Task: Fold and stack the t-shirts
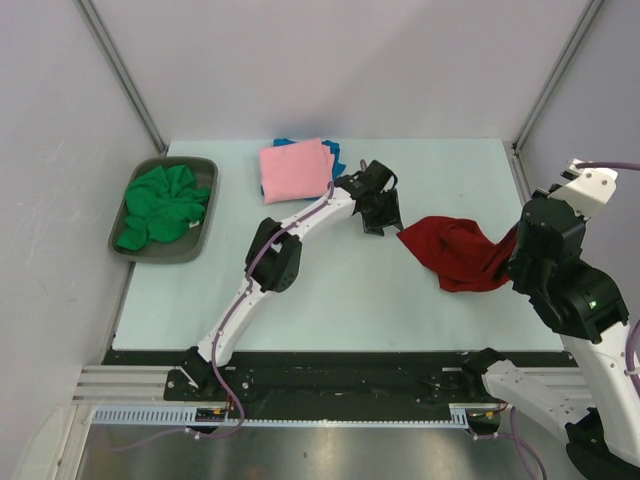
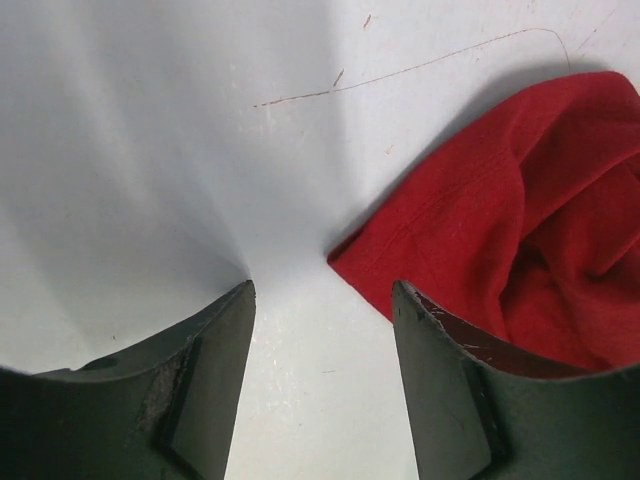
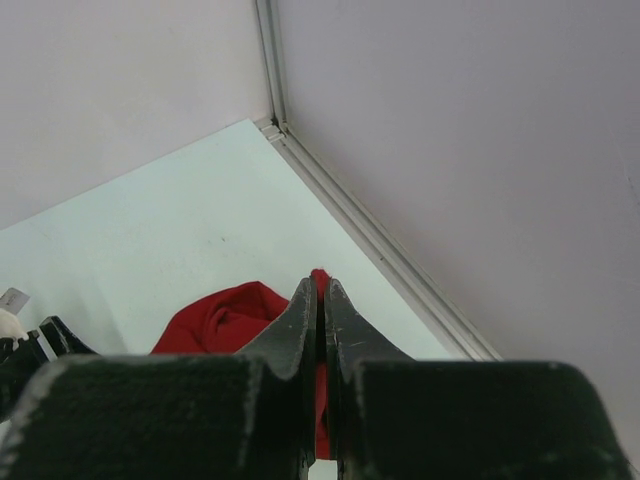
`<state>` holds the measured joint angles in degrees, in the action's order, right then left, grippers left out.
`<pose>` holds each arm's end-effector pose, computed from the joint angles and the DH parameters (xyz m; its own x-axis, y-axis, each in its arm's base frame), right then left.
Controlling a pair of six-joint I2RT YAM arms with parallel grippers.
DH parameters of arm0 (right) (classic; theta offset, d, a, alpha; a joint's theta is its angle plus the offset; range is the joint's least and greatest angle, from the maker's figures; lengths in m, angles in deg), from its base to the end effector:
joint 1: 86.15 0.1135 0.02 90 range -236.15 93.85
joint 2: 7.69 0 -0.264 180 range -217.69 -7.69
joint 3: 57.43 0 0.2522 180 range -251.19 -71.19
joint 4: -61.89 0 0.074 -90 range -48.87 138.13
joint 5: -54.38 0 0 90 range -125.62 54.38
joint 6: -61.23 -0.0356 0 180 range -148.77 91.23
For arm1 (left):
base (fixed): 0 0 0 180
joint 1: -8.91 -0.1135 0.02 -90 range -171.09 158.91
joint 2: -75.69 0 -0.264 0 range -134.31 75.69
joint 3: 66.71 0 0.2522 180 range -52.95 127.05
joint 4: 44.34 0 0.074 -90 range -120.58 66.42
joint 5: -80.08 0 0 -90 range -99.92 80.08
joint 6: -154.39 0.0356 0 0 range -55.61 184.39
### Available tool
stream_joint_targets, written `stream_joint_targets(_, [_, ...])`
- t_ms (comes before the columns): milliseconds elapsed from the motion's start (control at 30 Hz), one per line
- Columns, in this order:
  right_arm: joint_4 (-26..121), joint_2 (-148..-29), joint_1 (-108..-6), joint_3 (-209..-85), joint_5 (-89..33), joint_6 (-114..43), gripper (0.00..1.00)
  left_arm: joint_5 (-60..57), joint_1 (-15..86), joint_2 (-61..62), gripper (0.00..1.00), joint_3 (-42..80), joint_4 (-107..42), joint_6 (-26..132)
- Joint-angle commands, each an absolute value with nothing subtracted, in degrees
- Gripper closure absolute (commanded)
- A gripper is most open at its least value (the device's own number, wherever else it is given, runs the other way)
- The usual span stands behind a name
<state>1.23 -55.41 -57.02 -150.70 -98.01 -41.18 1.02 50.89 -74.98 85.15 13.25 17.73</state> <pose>0.1083 0.0242 0.4653 -0.1103 0.0526 -0.9925 0.5584 0.8294 -0.0181 0.4137 -0.3813 0.1573 -0.9594 -0.0974 -0.2648 0.0540 0.8579 -0.5110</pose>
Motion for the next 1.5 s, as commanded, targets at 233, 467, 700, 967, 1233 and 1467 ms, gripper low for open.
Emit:
stream_joint_targets(233, [3.83,-54.97,-57.14,-150.12,-94.86,-43.71,1.00,9.94,52.15,-67.34,0.32,66.45,-3.11,17.98])
stream_joint_targets(467, [2.34,-54.45,-57.14,-149.94,-93.63,-44.94,1.00,20.30,52.51,-61.76,0.00,60.34,-20.81,14.39])
stream_joint_targets(700, [1.37,-54.18,-57.06,-149.33,-93.80,-45.39,1.00,24.27,53.39,-66.06,0.00,63.23,-27.77,9.63])
stream_joint_targets(967, [2.07,-54.44,-57.14,-147.31,-92.84,-46.09,1.00,20.16,53.56,-74.68,0.00,74.83,-19.96,10.33])
stream_joint_targets(1233, [3.04,-54.09,-57.15,-147.04,-92.40,-44.42,1.00,6.53,53.74,-72.23,0.00,73.54,-3.44,17.35])
stream_joint_targets(1467, [4.18,-53.04,-57.14,-147.13,-90.03,-44.59,1.00,-1.30,52.95,-61.78,0.00,57.55,1.77,21.23])
